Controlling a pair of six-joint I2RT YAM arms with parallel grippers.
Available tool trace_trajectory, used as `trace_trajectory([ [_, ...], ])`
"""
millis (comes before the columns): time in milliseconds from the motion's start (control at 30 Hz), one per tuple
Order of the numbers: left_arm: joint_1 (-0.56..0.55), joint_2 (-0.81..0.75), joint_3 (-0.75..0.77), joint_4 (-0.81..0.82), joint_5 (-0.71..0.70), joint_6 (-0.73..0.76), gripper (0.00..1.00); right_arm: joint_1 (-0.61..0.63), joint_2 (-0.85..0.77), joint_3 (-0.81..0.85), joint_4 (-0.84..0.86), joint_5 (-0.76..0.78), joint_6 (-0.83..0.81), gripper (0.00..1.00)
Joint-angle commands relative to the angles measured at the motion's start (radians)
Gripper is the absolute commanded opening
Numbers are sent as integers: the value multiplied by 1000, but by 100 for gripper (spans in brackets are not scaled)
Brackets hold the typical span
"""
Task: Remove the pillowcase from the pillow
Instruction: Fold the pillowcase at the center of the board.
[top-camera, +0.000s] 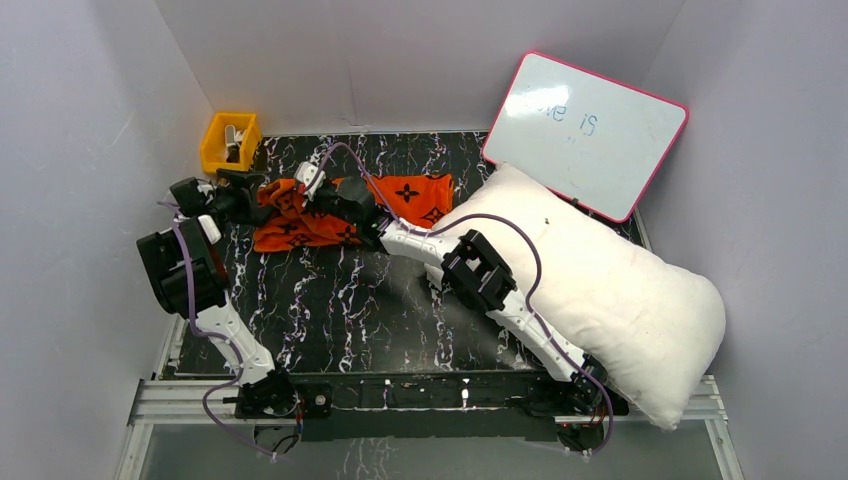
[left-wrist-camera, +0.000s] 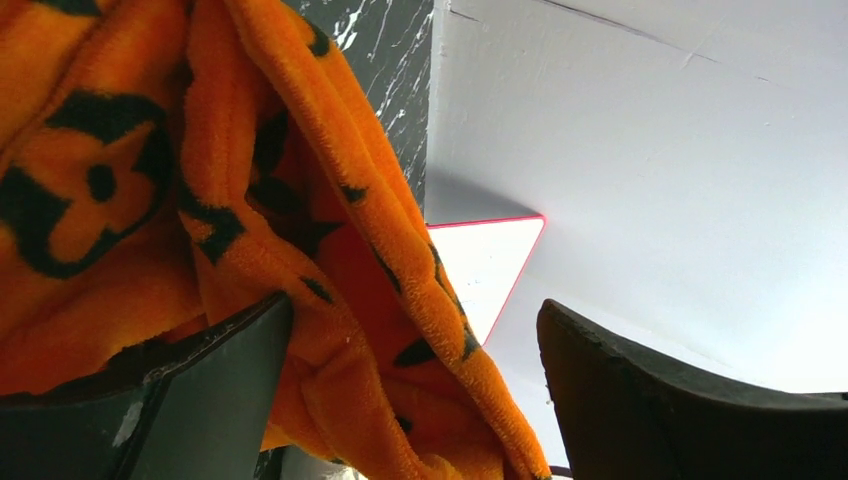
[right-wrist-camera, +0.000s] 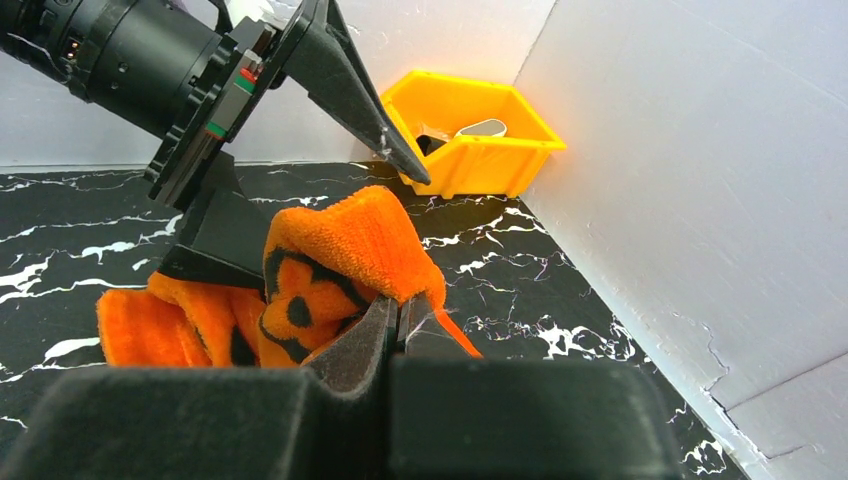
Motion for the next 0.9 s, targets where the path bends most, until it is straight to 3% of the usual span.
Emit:
trace_trajectory([
  [0,20,-87,32,-176,33,119,91,-1,-93,14,51,-2,-19,0],
  [133,42,-171,51,-425,-97,331,92,-1,-95,9,56,-2,-18,0],
  [233,43,-190,45,-470,-160,402,94,0,-95,9,58,-5,-12,0],
  [567,-1,-59,107,-292,-66,236,95,-1,-92,11,58,-7,-16,0],
  [867,-43,-5,148,-267,-73,194,96,-5,-84,15,58,-8,-18,0],
])
